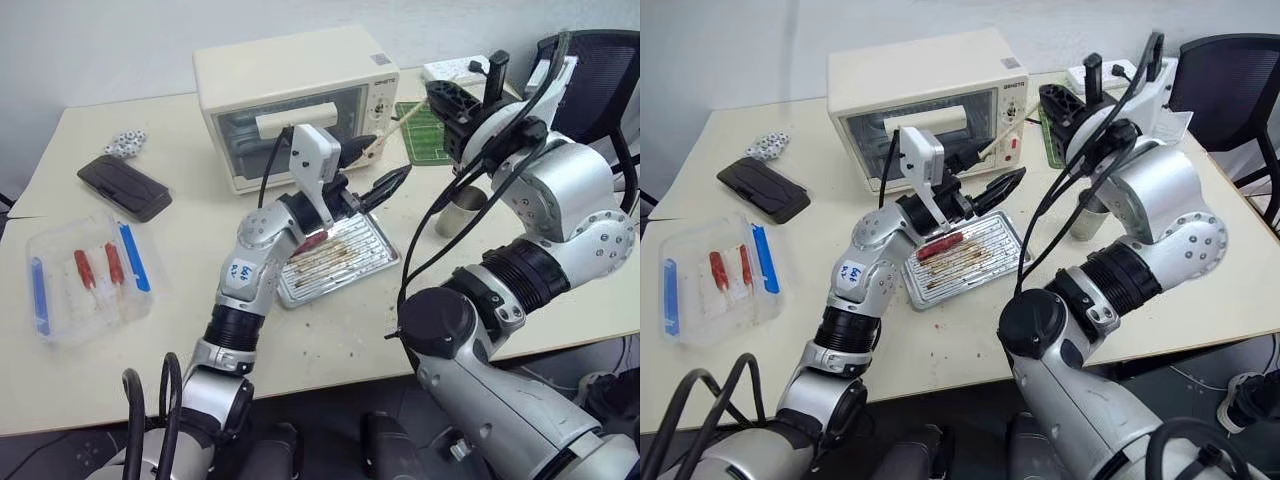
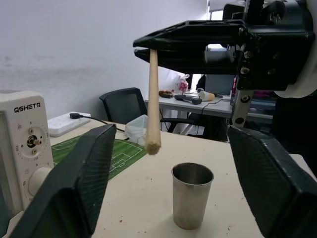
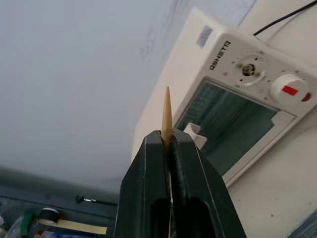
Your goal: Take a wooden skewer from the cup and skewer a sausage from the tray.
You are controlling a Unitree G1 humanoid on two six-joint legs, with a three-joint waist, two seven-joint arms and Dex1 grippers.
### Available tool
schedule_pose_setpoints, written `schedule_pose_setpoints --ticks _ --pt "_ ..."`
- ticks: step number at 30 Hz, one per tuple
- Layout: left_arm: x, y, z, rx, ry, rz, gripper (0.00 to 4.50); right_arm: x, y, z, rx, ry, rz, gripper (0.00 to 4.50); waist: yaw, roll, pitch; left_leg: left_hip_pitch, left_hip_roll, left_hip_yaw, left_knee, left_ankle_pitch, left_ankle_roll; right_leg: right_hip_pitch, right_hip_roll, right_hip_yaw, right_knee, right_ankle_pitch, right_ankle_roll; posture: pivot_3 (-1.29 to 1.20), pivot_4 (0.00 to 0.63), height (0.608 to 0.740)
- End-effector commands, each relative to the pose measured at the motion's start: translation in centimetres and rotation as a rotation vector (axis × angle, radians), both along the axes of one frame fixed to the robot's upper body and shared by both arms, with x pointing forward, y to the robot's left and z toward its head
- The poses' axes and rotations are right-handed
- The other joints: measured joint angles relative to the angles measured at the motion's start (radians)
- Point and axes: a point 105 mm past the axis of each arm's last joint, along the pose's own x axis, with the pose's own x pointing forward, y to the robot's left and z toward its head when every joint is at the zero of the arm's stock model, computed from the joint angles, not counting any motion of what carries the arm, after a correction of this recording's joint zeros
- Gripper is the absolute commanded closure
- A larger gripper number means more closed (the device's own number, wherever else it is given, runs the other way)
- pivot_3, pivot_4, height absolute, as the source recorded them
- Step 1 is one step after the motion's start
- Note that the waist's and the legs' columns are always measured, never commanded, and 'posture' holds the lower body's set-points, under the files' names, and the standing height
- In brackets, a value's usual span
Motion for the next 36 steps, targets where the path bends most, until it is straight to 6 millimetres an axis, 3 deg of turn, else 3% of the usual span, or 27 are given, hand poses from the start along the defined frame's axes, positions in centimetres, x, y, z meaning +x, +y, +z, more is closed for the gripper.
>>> schedule_pose_setpoints --ticks 1,2,8,14,28,31,36 --pt "-0.6 -0.2 1.3 -0.01 -0.062 -0.009 1.91 -0.5 2.3 -0.6 0.038 0.012 0.088 4.5 0.0 0.0 0.0 0.0 0.0 0.0 0.0 0.0 0.0 0.0 0.0 0.0 0.0 0.0 0.0 0.0 0.15 0.74" --pt "-0.6 -0.2 1.5 -0.011 -0.066 -0.003 2.18 -0.5 2.3 -0.6 0.039 0.015 0.09 4.5 0.0 0.0 0.0 0.0 0.0 0.0 0.0 0.0 0.0 0.0 0.0 0.0 0.0 0.0 0.0 0.0 0.15 0.74" --pt "-1.1 1.2 2.6 -0.025 -0.104 0.023 2.18 -0.9 2.2 -0.8 0.037 0.034 0.1 4.5 -0.002 0.0 0.0 0.0 0.0 0.0 0.0 0.0 0.0 0.0 0.0 0.0 0.0 0.0 0.0 0.0 0.15 0.74" --pt "-1.5 2.8 2.1 -0.017 -0.088 0.066 2.18 -1.1 1.9 -0.8 0.047 0.045 0.106 4.5 -0.002 0.0 0.0 0.0 0.0 0.001 0.001 0.0 0.0 0.0 0.0 0.0 -0.001 0.0 0.0 0.0 0.15 0.74" --pt "-2.0 2.6 1.5 -0.046 -0.051 0.079 2.18 -1.0 1.8 -0.5 0.048 0.044 0.117 4.5 0.001 0.0 0.0 0.0 0.001 0.001 0.001 0.0 0.001 0.0 0.001 0.0 -0.002 0.0 0.0 0.0 0.15 0.74" --pt "-1.9 2.6 1.6 -0.059 -0.046 0.08 2.74 -1.0 1.7 -0.5 0.048 0.046 0.115 4.5 0.002 0.0 0.0 0.0 0.001 0.001 0.001 0.0 0.001 0.0 0.001 0.0 -0.002 0.0 0.0 0.0 0.15 0.74" --pt "-1.9 2.4 1.4 -0.058 -0.037 0.076 4.25 -1.1 1.8 -0.3 0.053 0.04 0.117 4.5 0.002 0.0 0.0 0.0 0.001 0.002 0.001 0.0 0.001 0.0 0.001 0.0 -0.002 0.0 0.0 0.0 0.15 0.74"
